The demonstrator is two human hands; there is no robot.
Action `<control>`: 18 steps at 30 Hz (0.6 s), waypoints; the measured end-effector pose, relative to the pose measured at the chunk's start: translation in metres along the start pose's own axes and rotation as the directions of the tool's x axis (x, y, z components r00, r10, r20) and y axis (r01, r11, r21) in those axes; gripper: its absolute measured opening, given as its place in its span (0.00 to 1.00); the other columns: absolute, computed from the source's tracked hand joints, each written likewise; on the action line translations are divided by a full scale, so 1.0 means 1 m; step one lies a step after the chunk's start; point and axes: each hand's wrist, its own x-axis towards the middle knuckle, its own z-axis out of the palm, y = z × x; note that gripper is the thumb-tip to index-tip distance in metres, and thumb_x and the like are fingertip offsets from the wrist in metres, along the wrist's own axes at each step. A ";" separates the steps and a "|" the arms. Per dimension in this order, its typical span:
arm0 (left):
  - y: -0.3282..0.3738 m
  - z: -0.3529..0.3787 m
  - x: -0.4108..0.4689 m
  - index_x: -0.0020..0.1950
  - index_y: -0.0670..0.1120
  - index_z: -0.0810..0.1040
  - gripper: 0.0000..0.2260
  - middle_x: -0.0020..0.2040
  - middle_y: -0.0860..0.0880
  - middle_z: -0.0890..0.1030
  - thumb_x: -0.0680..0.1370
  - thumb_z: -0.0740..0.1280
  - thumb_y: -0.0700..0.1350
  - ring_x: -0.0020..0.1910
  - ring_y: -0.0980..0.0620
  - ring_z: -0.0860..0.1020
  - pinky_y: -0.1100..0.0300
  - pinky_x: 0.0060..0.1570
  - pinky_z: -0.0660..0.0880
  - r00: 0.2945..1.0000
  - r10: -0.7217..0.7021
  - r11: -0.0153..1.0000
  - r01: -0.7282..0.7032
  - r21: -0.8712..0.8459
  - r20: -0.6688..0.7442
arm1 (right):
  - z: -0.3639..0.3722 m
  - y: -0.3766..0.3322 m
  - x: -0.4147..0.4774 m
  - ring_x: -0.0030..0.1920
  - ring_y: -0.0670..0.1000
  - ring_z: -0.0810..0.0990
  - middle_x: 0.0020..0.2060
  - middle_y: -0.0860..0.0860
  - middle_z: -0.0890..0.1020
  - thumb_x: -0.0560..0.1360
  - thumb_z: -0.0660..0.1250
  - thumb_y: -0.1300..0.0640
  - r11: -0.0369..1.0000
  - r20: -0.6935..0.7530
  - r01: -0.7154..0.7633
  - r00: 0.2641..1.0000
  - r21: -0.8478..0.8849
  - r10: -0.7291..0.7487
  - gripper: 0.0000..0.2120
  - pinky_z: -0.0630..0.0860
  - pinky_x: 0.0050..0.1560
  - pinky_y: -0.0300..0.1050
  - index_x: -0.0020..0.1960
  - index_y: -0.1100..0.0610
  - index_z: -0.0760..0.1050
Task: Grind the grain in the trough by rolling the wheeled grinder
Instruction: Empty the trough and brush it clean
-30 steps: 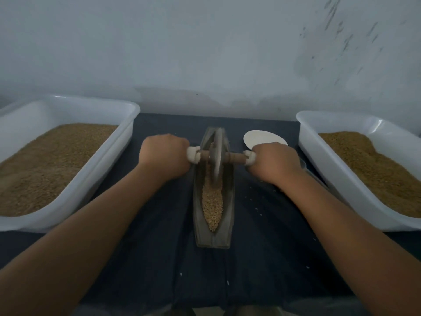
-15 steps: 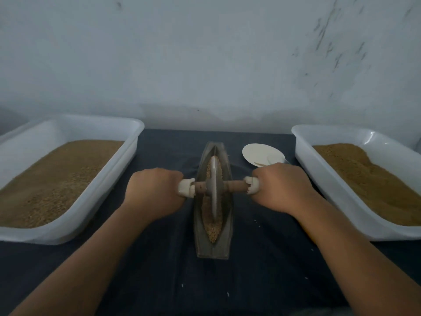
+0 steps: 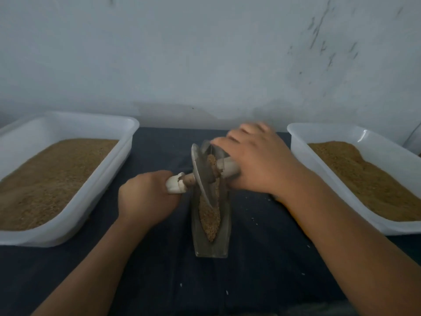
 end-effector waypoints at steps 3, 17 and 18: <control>-0.007 -0.011 -0.003 0.34 0.56 0.73 0.17 0.28 0.57 0.77 0.78 0.66 0.64 0.28 0.58 0.75 0.60 0.29 0.67 0.993 -0.115 0.985 0.116 -0.132 0.015 | -0.036 0.001 -0.002 0.74 0.55 0.69 0.71 0.48 0.73 0.71 0.69 0.28 0.989 -0.299 0.037 0.954 0.141 0.007 0.39 0.53 0.81 0.60 0.77 0.46 0.71; -0.054 -0.021 -0.028 0.46 0.53 0.79 0.21 0.39 0.52 0.83 0.80 0.59 0.69 0.36 0.49 0.83 0.50 0.40 0.81 0.812 -0.457 0.826 0.539 -0.167 0.362 | 0.065 -0.007 -0.126 0.46 0.38 0.80 0.38 0.37 0.81 0.79 0.73 0.53 0.648 -0.033 -0.399 0.836 0.649 0.548 0.07 0.73 0.39 0.38 0.46 0.41 0.79; -0.054 -0.019 -0.028 0.47 0.53 0.79 0.21 0.40 0.52 0.83 0.81 0.58 0.68 0.37 0.49 0.82 0.51 0.40 0.80 0.817 -0.455 0.840 0.526 -0.135 0.356 | 0.070 -0.008 -0.129 0.46 0.37 0.80 0.38 0.36 0.81 0.79 0.72 0.51 0.650 -0.015 -0.409 0.840 0.640 0.543 0.06 0.72 0.39 0.37 0.47 0.40 0.79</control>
